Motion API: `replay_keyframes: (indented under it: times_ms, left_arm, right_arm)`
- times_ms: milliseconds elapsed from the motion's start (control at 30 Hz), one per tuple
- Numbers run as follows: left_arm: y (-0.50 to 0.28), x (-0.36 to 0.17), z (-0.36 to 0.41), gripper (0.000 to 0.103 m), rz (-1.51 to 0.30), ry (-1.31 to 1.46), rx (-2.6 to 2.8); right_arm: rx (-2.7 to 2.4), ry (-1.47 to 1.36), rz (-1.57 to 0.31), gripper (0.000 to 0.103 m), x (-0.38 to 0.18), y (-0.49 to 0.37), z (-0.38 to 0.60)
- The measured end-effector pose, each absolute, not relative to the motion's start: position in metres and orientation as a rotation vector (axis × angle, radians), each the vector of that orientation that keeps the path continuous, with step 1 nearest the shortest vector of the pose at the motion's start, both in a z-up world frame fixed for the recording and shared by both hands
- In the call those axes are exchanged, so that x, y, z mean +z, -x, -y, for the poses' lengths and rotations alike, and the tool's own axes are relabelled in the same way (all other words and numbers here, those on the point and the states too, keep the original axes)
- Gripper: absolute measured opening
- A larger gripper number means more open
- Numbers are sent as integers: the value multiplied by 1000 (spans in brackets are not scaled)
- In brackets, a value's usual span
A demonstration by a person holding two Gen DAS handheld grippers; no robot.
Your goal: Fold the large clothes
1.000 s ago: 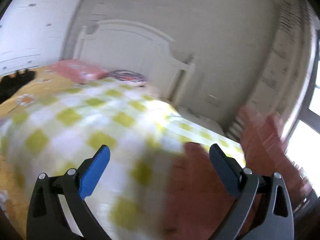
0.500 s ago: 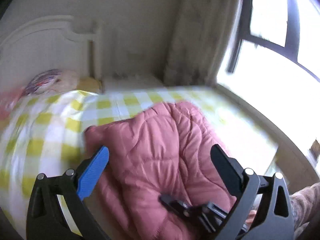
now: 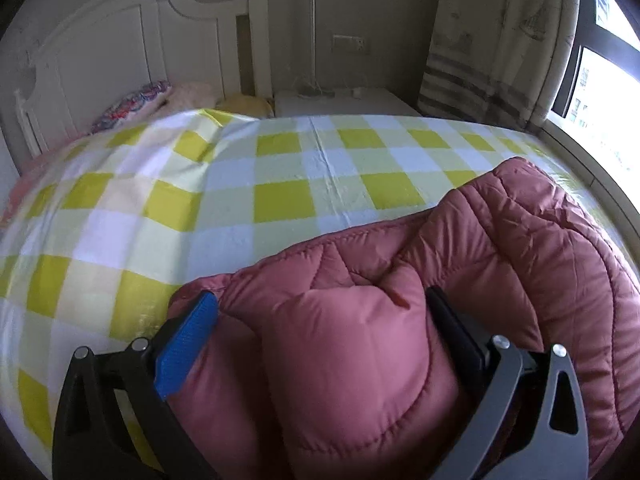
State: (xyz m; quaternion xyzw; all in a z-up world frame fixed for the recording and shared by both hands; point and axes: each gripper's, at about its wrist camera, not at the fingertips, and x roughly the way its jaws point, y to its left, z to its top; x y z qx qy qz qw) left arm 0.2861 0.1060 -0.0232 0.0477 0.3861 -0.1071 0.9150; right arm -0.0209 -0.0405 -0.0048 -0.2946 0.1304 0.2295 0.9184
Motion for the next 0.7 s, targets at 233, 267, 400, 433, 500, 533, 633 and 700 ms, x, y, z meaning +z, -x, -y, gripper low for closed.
replay_keyframes:
  times_ms: [233,267,400,433,500,533,633,700]
  left_arm:
    - [-290,-23,-105,101,-790,-98,-222]
    - [-289,-21,-104,101,-788,-100,-221]
    - [-284,-9,-103,101,-787,-150,-201]
    - [-280,1,-103,101,-784,-186,-158]
    - [-261,31,-107,101,-733,-217,-58]
    - [-248,48,-110,101,-685,-199,-42]
    - [-198,99,-117,101,-518,-72,-130]
    - [-176,112,-103,101,-479,-74,-227]
  right_arm:
    - [336,236,-333,74,40,-10,120]
    - [350,274,-398,74,18,-21,113]
    - [320,488,-464,75,-52,-35,82]
    - [312,512,-459,75,-55,-33,78]
    - [317,506,-480,75,-52,-34,80]
    - [322,498,-488,75,-51,-34,82]
    - [319,505,-479,75,-55,-43,74]
    - [317,506,-480,75,-52,-42,72]
